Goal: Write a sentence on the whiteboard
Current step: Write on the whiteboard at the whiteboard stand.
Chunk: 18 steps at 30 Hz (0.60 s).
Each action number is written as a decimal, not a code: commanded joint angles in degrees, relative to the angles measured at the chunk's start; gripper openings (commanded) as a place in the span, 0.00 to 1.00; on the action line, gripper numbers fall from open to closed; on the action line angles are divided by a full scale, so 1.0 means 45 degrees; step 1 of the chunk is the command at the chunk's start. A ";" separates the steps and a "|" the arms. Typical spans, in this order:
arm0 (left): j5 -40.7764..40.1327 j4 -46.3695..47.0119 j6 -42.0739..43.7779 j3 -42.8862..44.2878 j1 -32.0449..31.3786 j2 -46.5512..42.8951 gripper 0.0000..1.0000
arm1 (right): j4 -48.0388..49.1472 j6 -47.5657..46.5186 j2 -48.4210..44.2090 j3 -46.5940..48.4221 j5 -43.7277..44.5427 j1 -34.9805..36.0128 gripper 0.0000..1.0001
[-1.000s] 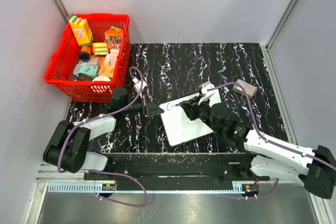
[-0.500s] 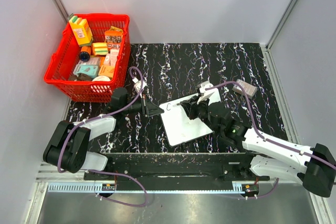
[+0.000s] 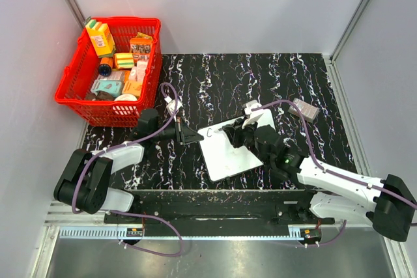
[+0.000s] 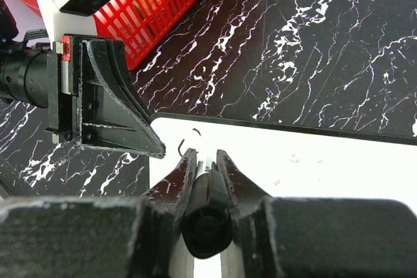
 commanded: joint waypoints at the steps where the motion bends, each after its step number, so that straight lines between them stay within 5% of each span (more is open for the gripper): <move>1: -0.0792 -0.0282 0.1825 0.0039 0.0019 0.0383 0.00 | 0.0751 0.0064 0.0277 0.0533 0.0487 0.0082 0.00; 18: -0.0831 -0.0302 0.1845 0.0039 0.0018 0.0383 0.00 | 0.0146 0.0455 -0.0151 0.0104 -0.0138 0.0082 0.00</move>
